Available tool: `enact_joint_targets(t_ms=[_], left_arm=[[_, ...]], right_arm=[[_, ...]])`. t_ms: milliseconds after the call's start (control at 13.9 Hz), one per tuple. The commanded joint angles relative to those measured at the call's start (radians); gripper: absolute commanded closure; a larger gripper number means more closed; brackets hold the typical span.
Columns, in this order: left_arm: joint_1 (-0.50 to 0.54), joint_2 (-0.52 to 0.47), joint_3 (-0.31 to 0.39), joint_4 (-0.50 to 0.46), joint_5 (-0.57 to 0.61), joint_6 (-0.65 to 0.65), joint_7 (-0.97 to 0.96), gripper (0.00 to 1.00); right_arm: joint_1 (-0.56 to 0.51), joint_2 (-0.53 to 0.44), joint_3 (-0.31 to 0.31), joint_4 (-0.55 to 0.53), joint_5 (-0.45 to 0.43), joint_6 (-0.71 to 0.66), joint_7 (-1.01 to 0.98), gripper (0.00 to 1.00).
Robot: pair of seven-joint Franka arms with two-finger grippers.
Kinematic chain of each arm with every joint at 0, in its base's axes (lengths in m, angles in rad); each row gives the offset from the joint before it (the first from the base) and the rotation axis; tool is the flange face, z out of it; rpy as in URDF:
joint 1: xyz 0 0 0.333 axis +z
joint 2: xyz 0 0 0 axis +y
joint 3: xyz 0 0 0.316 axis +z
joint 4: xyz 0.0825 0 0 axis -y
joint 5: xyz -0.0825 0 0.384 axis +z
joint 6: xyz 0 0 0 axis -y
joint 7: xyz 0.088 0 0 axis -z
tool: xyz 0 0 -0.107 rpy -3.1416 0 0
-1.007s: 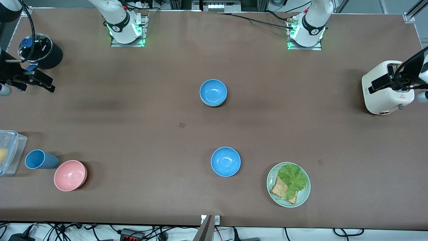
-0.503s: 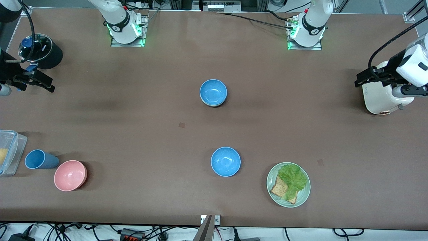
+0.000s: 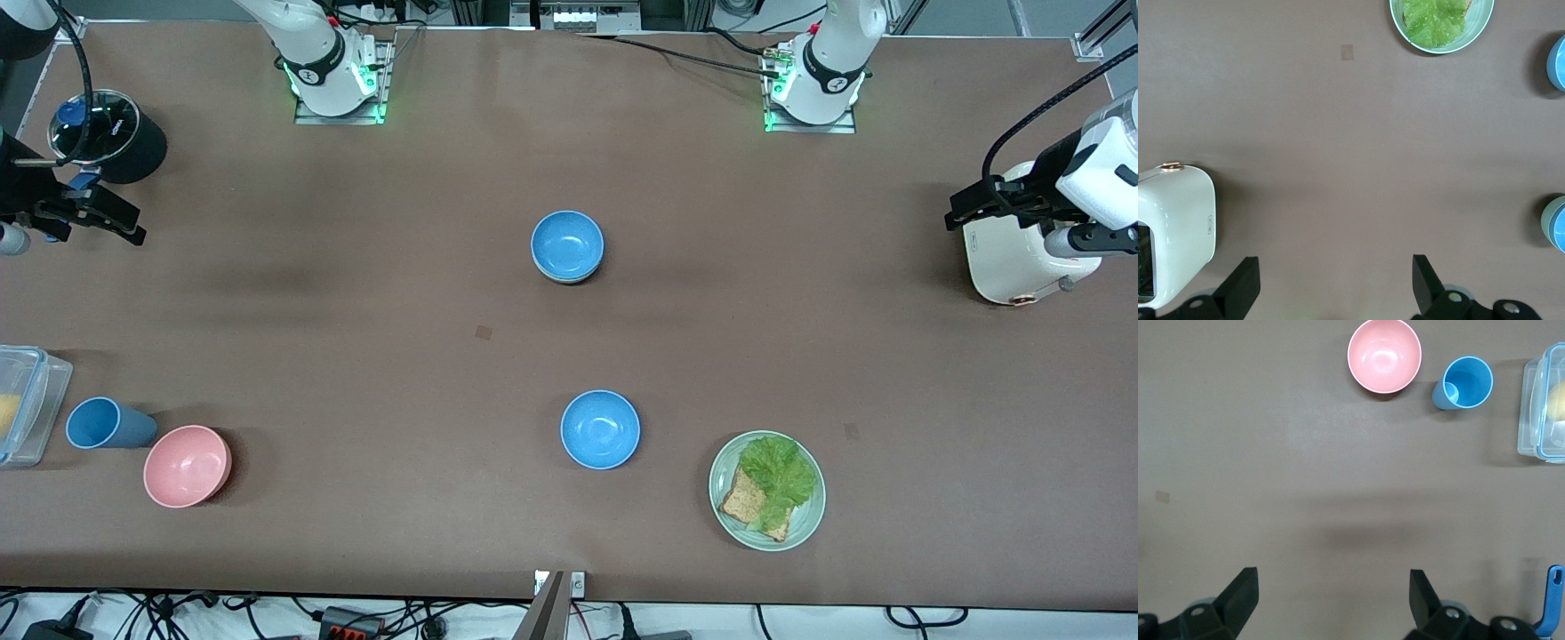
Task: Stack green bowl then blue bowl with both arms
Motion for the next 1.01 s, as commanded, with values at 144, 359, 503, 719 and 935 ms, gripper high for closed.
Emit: enact_joint_targets(t_ms=[144,359,503,719,935], left_arm=[[-0.005,-0.018,0.003,-0.007,0.026,-0.002,0.036,0.0],[-0.004,-0.009,0.003,-0.004,0.026,0.0,0.085,0.0],[-0.002,-0.009,0.003,-0.004,0.023,-0.002,0.079,0.0],[-0.001,-0.009,0.003,-0.004,0.021,-0.005,0.081,0.0],[0.001,-0.009,0.003,-0.004,0.02,-0.007,0.082,0.0]], right_arm=[[-0.015,-0.002,0.003,0.006,-0.004,-0.008,-0.01,0.0],[-0.026,-0.002,0.019,0.006,-0.004,-0.01,-0.01,0.0],[-0.026,-0.002,0.019,0.006,-0.004,-0.012,-0.01,0.0],[-0.02,-0.004,0.019,0.006,-0.002,-0.012,-0.006,0.0],[-0.02,-0.002,0.017,0.005,-0.002,-0.013,-0.006,0.0]])
